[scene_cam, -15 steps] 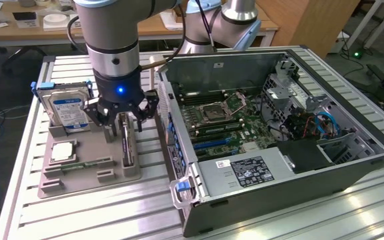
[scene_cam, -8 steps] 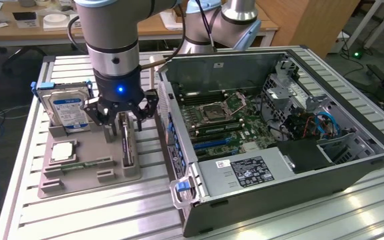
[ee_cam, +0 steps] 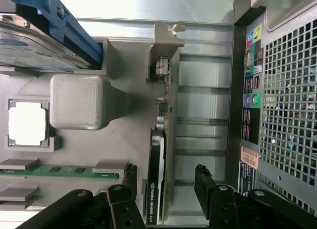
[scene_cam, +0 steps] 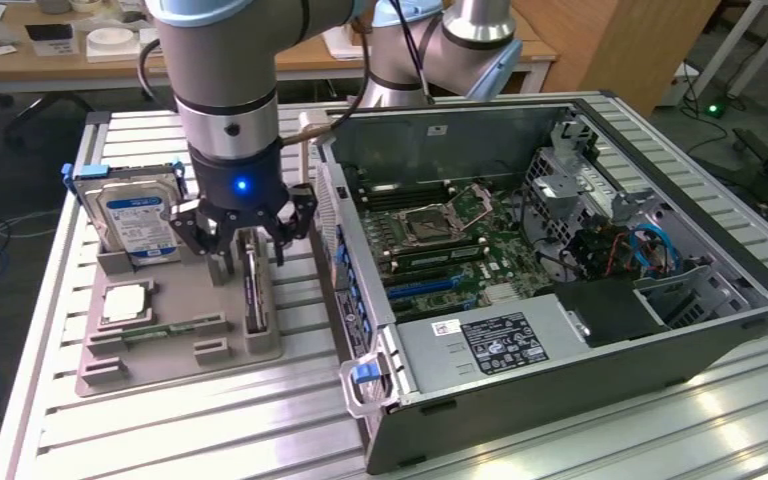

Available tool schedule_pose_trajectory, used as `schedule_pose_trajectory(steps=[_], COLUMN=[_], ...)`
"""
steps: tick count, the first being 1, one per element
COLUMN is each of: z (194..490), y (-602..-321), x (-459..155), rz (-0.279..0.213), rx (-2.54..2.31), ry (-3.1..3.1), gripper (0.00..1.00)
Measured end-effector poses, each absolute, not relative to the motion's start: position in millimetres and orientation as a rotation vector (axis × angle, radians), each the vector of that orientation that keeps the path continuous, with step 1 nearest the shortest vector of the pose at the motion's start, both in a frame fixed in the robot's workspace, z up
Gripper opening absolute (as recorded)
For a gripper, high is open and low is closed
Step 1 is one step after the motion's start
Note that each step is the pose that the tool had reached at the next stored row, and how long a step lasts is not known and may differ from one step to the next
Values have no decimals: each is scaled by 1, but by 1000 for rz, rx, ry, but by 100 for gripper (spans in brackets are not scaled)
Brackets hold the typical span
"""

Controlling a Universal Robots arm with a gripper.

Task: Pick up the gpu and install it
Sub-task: 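Pick up the gpu and move the gpu toward the slot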

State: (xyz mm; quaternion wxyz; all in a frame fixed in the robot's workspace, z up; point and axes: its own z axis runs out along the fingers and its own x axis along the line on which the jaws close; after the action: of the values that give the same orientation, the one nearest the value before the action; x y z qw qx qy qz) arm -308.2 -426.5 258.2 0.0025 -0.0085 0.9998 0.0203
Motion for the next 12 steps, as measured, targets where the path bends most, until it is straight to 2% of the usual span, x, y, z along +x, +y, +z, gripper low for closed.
schedule_pose_trajectory(steps=[12], z=[237], y=[-423], x=[-314], rz=[51], rx=[30], ry=[3135], gripper=[59])
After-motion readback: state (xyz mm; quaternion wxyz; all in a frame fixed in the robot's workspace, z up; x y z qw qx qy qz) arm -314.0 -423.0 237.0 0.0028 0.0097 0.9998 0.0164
